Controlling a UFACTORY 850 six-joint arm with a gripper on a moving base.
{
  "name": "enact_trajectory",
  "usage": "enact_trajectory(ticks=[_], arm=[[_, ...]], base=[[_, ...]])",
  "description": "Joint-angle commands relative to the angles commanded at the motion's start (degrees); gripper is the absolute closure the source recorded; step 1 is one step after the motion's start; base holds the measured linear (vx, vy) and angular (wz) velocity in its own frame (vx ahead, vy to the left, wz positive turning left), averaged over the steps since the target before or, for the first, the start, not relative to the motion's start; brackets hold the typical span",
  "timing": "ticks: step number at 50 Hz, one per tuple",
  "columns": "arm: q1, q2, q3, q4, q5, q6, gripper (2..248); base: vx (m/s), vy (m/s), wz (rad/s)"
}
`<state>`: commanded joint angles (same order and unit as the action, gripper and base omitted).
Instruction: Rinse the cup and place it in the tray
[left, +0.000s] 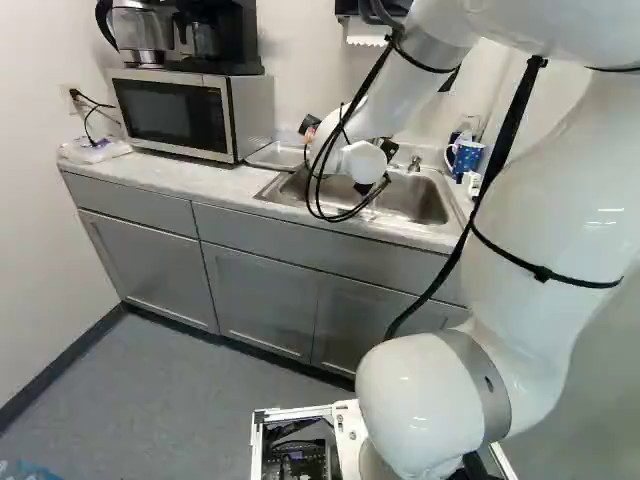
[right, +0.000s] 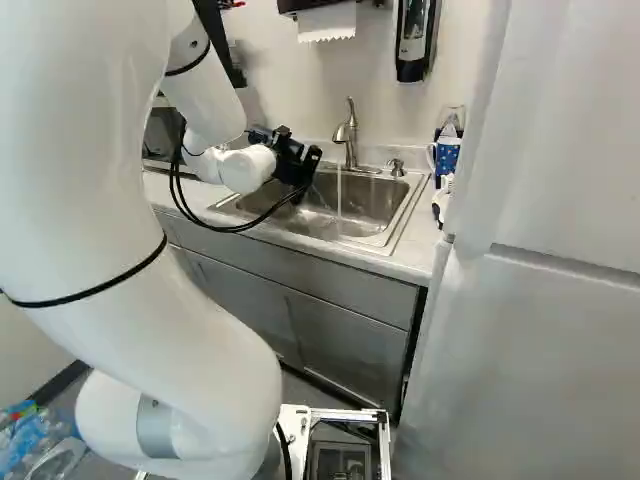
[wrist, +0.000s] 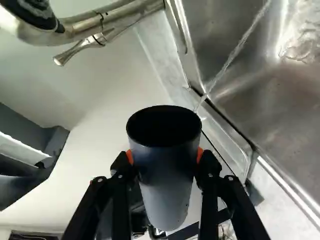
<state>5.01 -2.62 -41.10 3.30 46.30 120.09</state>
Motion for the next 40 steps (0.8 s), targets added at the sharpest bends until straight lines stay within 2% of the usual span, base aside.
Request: enact_trajectory(ticks=[40], arm=[[0.0,0.0,0.0,0.0,0.0,-0.32,125]], base=[[0.0,0.0,0.0]])
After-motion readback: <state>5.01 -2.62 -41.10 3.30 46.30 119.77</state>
